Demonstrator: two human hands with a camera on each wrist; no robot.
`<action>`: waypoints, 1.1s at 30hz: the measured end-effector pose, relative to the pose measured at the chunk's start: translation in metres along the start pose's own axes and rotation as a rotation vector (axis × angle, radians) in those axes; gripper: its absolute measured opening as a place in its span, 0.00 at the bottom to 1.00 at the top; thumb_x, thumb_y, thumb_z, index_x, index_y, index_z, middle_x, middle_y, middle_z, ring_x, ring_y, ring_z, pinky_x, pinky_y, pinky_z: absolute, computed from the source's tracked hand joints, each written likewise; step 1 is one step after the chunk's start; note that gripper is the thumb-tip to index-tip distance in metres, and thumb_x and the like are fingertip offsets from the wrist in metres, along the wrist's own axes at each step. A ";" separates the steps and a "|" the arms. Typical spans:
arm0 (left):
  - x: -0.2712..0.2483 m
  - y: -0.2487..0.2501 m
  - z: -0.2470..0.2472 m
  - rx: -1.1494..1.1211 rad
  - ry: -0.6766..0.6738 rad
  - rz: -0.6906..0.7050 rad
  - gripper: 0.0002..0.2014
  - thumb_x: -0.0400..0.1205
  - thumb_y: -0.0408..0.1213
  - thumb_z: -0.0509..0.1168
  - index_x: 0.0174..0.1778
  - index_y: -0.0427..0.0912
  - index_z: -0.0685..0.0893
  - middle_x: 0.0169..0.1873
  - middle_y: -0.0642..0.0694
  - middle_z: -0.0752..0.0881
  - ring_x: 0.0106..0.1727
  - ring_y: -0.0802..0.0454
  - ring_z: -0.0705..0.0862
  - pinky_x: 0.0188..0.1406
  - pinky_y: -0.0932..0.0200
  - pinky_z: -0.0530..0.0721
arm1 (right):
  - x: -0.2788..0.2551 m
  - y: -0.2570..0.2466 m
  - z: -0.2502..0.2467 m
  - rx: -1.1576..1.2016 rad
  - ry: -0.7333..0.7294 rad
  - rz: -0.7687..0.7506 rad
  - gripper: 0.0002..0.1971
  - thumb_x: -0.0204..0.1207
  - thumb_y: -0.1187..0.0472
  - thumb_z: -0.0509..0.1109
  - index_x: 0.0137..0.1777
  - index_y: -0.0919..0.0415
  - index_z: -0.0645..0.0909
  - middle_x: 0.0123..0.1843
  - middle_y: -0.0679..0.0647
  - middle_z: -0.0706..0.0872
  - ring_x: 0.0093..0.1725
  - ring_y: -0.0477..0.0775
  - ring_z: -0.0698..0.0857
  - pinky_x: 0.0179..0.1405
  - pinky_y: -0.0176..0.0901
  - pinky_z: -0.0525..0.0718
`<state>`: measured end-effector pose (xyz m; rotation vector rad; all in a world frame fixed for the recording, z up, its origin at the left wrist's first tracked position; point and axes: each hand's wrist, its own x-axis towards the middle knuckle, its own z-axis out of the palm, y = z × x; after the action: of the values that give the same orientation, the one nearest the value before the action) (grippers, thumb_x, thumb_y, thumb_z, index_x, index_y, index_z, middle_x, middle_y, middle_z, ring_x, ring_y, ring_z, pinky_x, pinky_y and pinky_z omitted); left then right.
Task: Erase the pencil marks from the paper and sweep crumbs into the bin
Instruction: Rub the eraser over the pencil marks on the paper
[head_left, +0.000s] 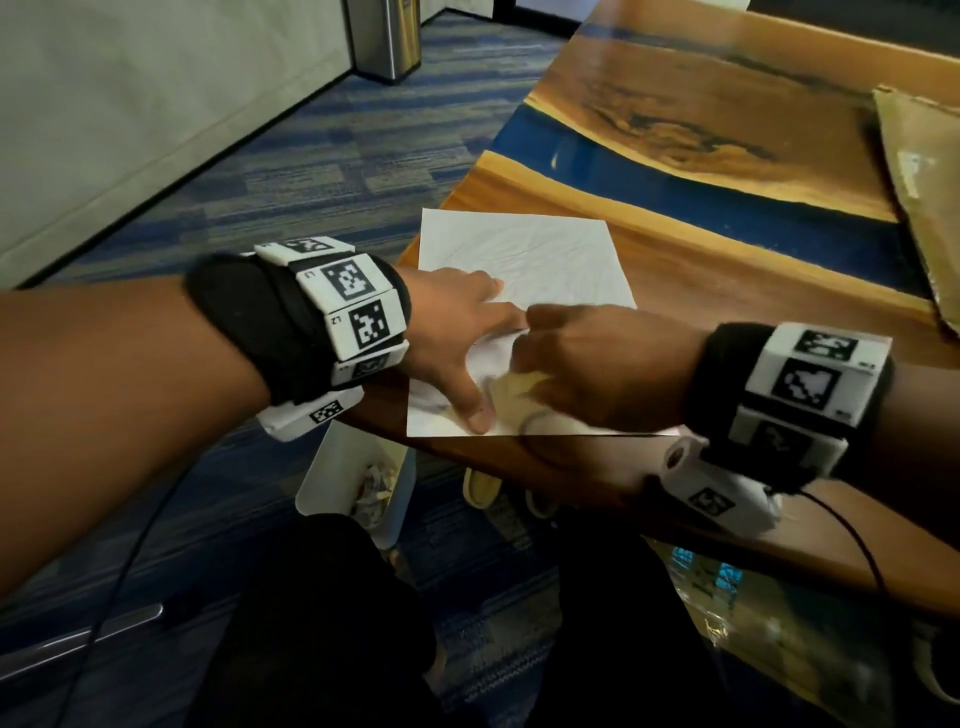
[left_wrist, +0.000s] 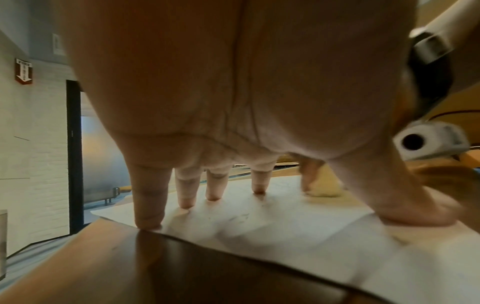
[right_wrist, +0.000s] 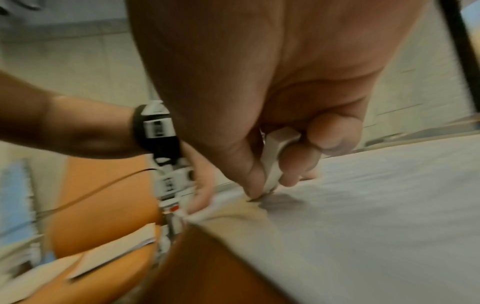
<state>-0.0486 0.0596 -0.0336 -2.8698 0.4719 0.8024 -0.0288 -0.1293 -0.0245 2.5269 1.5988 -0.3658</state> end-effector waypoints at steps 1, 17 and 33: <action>0.001 0.000 0.000 0.007 -0.001 -0.003 0.61 0.60 0.79 0.70 0.86 0.63 0.49 0.85 0.43 0.55 0.83 0.39 0.61 0.76 0.35 0.72 | 0.004 0.011 0.000 0.005 0.019 0.077 0.14 0.84 0.53 0.62 0.68 0.51 0.77 0.57 0.49 0.73 0.48 0.51 0.79 0.41 0.40 0.73; 0.001 0.001 -0.005 0.039 -0.013 -0.020 0.58 0.56 0.84 0.67 0.79 0.77 0.44 0.83 0.44 0.55 0.82 0.36 0.59 0.71 0.29 0.73 | -0.007 -0.006 0.007 0.023 -0.024 -0.150 0.14 0.83 0.50 0.64 0.66 0.50 0.78 0.60 0.49 0.75 0.51 0.53 0.81 0.52 0.49 0.83; 0.002 0.005 -0.009 0.094 -0.042 -0.034 0.60 0.57 0.82 0.67 0.82 0.75 0.42 0.82 0.42 0.55 0.81 0.35 0.59 0.72 0.30 0.72 | -0.002 0.032 -0.006 -0.036 -0.009 0.061 0.14 0.81 0.54 0.65 0.65 0.52 0.78 0.56 0.48 0.75 0.46 0.50 0.78 0.43 0.43 0.77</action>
<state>-0.0440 0.0523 -0.0270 -2.7616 0.4427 0.8109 -0.0002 -0.1432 -0.0186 2.5371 1.5072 -0.3383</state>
